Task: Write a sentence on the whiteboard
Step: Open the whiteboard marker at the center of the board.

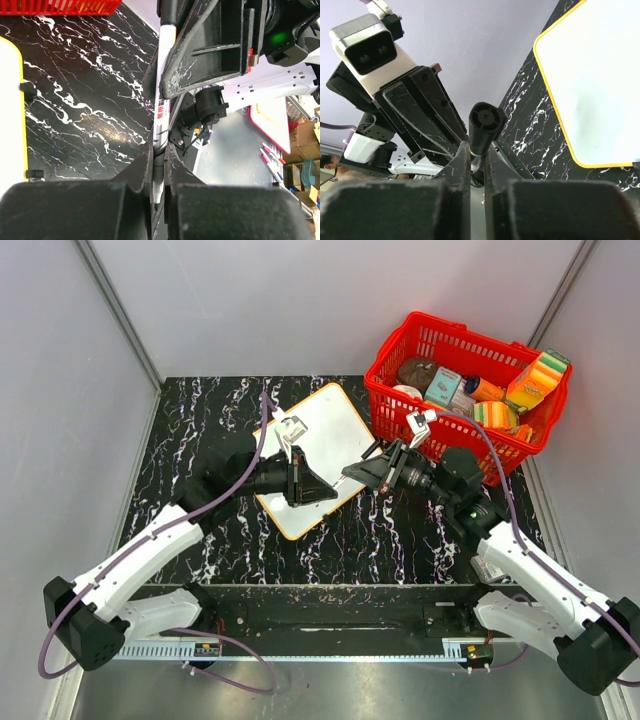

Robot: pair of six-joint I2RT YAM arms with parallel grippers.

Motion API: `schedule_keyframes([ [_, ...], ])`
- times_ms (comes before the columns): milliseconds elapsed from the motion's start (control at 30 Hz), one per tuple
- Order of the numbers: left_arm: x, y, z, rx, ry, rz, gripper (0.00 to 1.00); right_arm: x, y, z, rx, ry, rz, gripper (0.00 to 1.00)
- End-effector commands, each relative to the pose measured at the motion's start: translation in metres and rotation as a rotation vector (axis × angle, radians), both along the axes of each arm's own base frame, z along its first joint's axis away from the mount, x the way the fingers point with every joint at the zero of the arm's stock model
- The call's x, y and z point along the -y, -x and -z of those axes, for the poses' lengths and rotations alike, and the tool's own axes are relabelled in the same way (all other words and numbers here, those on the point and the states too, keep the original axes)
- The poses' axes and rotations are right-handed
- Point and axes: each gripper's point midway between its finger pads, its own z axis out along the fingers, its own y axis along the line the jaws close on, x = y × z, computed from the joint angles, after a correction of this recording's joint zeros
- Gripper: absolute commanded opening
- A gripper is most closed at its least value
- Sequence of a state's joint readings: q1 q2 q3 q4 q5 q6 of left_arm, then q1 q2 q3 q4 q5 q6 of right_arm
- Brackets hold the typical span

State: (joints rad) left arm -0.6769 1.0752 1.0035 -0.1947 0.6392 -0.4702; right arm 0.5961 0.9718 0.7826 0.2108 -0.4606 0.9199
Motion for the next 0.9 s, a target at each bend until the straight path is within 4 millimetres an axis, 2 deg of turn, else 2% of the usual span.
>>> schedule_keyframes([
  [0,0.0,0.005,-0.019,0.058,0.044,0.029,0.0,0.002,0.001,-0.013,0.056,-0.009,0.009,0.26],
  [33,-0.001,0.005,-0.019,0.062,0.04,0.027,0.0,0.001,0.004,-0.014,0.062,-0.008,-0.008,0.52],
  [67,-0.002,0.006,-0.02,0.067,0.04,0.03,0.0,0.001,0.005,-0.014,0.069,-0.007,-0.016,0.65],
  [133,-0.004,0.01,-0.019,0.076,0.026,0.043,0.0,-0.001,0.011,-0.016,0.082,-0.005,-0.044,0.86],
  [233,-0.008,0.017,-0.021,0.094,0.013,0.074,0.0,-0.003,0.019,-0.017,0.1,0.005,-0.105,0.89],
  [333,-0.01,0.027,-0.023,0.105,0.014,0.122,0.0,-0.006,0.03,-0.02,0.121,0.004,-0.17,0.87],
  [400,-0.01,0.031,-0.026,0.113,0.017,0.145,0.0,-0.008,0.035,-0.021,0.13,-0.003,-0.205,0.8],
  [433,-0.01,0.034,-0.026,0.113,0.02,0.163,0.0,-0.008,0.039,-0.021,0.131,-0.002,-0.228,0.76],
  [467,-0.011,0.035,-0.029,0.123,0.023,0.164,0.0,-0.008,0.041,-0.022,0.133,-0.003,-0.237,0.67],
  [567,-0.011,0.036,-0.031,0.125,0.027,0.162,0.0,-0.008,0.044,-0.024,0.137,-0.008,-0.253,0.57],
  [600,-0.011,0.036,-0.031,0.125,0.028,0.163,0.0,-0.008,0.045,-0.023,0.135,-0.008,-0.256,0.51],
  [767,-0.009,0.037,-0.032,0.11,0.042,0.177,0.0,-0.01,0.046,-0.025,0.13,-0.023,-0.269,0.39],
  [867,-0.009,0.036,-0.031,0.114,0.042,0.169,0.0,-0.01,0.046,-0.024,0.12,-0.024,-0.275,0.2],
])
